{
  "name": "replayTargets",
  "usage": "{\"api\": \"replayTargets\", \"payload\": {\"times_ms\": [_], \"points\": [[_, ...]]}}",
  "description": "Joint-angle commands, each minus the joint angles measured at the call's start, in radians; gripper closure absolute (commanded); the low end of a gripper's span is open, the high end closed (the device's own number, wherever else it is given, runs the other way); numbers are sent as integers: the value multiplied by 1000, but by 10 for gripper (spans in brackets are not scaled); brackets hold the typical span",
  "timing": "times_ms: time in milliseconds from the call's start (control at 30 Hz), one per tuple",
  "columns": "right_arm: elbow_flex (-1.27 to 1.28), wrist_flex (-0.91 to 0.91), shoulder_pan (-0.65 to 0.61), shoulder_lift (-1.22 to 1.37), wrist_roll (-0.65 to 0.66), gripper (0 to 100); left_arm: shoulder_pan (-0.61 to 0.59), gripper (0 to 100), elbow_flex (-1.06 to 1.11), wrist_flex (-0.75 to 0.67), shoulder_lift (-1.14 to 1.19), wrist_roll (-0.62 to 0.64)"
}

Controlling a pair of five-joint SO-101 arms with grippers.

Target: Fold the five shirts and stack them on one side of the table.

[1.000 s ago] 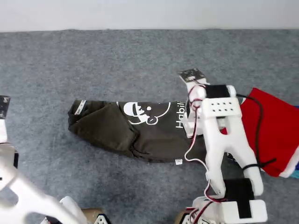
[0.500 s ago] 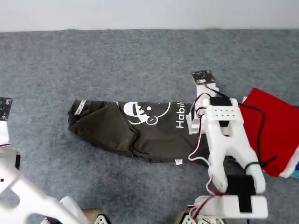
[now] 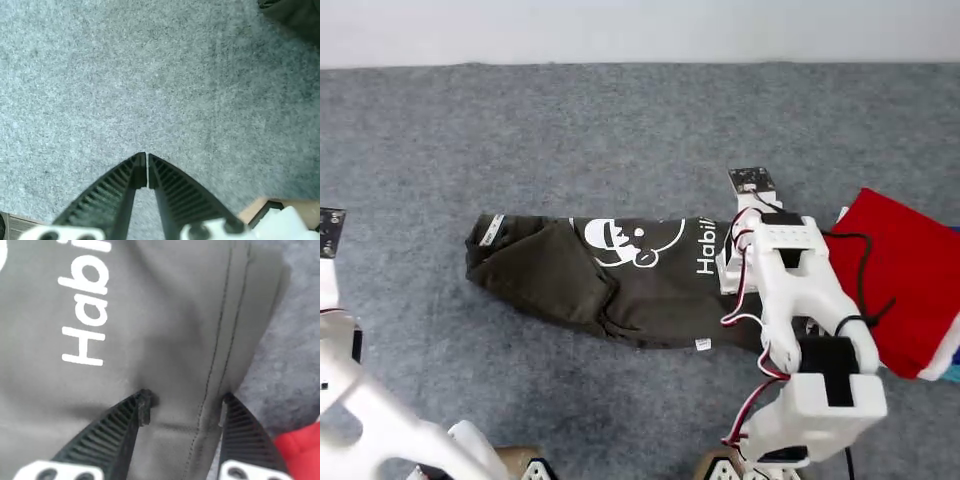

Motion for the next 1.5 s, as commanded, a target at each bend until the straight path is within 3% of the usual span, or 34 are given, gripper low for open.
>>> {"api": "replayTargets", "payload": {"times_ms": [0,133,300,567,767,1033,1467], "points": [[-41,22,12,25,-32,764,6,986,-10,-29,-17,-9],[-80,85,5,71,-32,792,8,986,-8,-41,-17,-9],[-121,119,2,104,-29,998,8,986,-8,-41,-17,-9],[-121,124,2,54,49,989,8,986,-7,-41,-17,-9],[-124,243,-36,-133,117,989,8,986,-12,-57,-17,-11],[-126,317,-208,-364,123,989,6,986,-8,-63,-23,-9],[-292,326,-475,-404,89,989,0,986,44,-44,-23,25]]}}
